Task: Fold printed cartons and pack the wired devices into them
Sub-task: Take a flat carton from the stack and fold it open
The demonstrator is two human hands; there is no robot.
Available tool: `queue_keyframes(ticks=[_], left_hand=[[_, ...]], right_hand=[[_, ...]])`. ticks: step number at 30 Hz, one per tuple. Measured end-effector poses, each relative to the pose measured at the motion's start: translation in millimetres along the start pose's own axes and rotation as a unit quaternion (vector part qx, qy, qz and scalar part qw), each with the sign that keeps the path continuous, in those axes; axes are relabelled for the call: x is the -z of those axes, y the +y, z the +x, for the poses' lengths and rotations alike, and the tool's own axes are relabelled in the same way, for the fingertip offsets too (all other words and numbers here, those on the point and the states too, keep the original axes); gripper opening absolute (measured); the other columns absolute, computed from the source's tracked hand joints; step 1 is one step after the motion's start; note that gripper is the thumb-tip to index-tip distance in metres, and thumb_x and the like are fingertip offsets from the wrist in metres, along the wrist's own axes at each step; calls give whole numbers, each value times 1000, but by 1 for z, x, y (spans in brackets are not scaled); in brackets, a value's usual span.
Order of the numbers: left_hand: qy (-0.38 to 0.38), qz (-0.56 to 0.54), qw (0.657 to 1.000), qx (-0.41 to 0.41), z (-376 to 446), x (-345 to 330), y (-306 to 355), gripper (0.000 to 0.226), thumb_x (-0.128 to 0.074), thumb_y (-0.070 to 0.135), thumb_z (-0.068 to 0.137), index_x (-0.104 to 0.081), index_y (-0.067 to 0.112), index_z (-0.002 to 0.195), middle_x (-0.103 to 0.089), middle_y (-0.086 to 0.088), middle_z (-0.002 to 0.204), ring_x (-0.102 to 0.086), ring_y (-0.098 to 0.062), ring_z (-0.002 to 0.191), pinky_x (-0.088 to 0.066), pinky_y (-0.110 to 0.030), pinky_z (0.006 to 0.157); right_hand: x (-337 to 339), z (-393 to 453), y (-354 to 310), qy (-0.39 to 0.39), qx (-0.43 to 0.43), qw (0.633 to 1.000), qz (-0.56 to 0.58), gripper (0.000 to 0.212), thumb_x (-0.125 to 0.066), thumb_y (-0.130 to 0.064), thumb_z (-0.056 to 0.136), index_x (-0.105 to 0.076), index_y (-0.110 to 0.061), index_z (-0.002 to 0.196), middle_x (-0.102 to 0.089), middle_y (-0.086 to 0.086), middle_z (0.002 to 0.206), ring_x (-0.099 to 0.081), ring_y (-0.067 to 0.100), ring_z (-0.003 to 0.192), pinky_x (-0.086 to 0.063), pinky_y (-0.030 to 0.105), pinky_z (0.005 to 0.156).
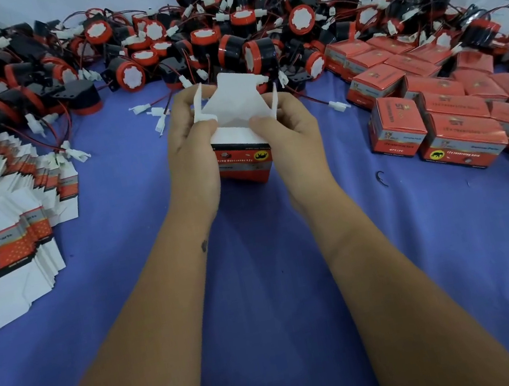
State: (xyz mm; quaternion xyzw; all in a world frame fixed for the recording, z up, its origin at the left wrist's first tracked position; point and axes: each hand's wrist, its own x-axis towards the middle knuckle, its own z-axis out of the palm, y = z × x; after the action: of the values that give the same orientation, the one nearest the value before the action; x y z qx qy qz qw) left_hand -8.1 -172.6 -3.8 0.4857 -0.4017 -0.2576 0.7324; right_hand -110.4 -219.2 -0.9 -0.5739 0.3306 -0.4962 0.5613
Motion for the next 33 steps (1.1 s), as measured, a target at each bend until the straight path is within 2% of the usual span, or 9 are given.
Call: queue_keyframes(ticks=[3, 6, 11, 15, 19, 23, 26, 30, 33], left_hand=[[-19, 6, 1000, -6, -2, -3, 3, 34, -39, 9, 89, -58, 29, 109, -69, 23, 96, -65, 2, 84, -52, -18, 65], [-40, -40, 998, 11, -2, -3, 2, 37, -32, 35, 98, -64, 26, 112, -72, 2, 111, -68, -15, 102, -55, -30, 80], [-75, 38, 996, 2, -10, -6, 3, 44, -27, 25, 105, -70, 32, 106, -70, 21, 108, -59, 5, 105, -44, -13, 90], [-98, -3, 995, 3, -9, -4, 2, 40, -25, 29, 97, -62, 26, 112, -65, 4, 112, -58, -16, 111, -46, -46, 100], [-112, 44, 993, -19, -9, -4, 1, 34, -31, 31, 98, -57, 24, 119, -61, -4, 127, -56, -21, 122, -44, -45, 107], [-140, 89, 985, -50, -9, -5, 0, 23, -39, 30, 102, -54, 33, 118, -64, 25, 113, -58, 4, 111, -45, -16, 91], [-156, 76, 984, -50, -10, -6, 0, 22, -41, 22, 103, -54, 30, 118, -63, 21, 112, -58, 2, 108, -46, -17, 90], [-141, 51, 988, -23, -8, -4, -2, 22, -46, 12, 100, -56, 30, 107, -64, 28, 92, -58, 7, 88, -46, -10, 76], [-116, 46, 992, -12, -6, -2, -5, 24, -47, 10, 95, -58, 28, 104, -64, 27, 88, -58, 6, 83, -47, -10, 72]], right_hand=[[0, 1, 3, 24, -5, 1000, -14, 21, -55, -6, 87, -65, -21, 97, -67, -1, 87, -61, 12, 79, -51, 26, 63], [1, 1, 3, 34, 47, 996, -63, 33, -50, -4, 89, -63, -34, 95, -67, 0, 94, -62, 21, 87, -52, 37, 68], [-2, -1, 6, 11, 75, 992, -98, 41, -39, 8, 88, -63, -21, 105, -64, -3, 94, -55, 12, 85, -46, 24, 70], [-3, 1, 9, 35, 58, 992, -102, 36, -35, 5, 93, -62, -15, 107, -63, 5, 107, -51, 26, 100, -45, 33, 80], [-2, 2, 9, 68, 41, 996, -47, 31, -36, 0, 98, -61, -18, 99, -61, 0, 95, -50, 9, 81, -43, 22, 70], [2, 5, 8, 99, 21, 995, 9, 34, -37, -3, 99, -60, -26, 94, -63, -9, 89, -53, -3, 71, -47, 14, 66], [2, 5, 9, 103, 5, 995, 13, 32, -36, -3, 99, -61, -23, 98, -62, -5, 91, -53, -1, 71, -47, 15, 65], [0, 4, 9, 77, -7, 997, 18, 27, -37, -4, 99, -61, -14, 106, -67, 5, 104, -60, 14, 88, -53, 32, 78], [-1, 2, 5, 46, -11, 997, 61, 24, -41, -7, 99, -62, -18, 98, -66, -2, 96, -61, 7, 83, -51, 24, 71]])
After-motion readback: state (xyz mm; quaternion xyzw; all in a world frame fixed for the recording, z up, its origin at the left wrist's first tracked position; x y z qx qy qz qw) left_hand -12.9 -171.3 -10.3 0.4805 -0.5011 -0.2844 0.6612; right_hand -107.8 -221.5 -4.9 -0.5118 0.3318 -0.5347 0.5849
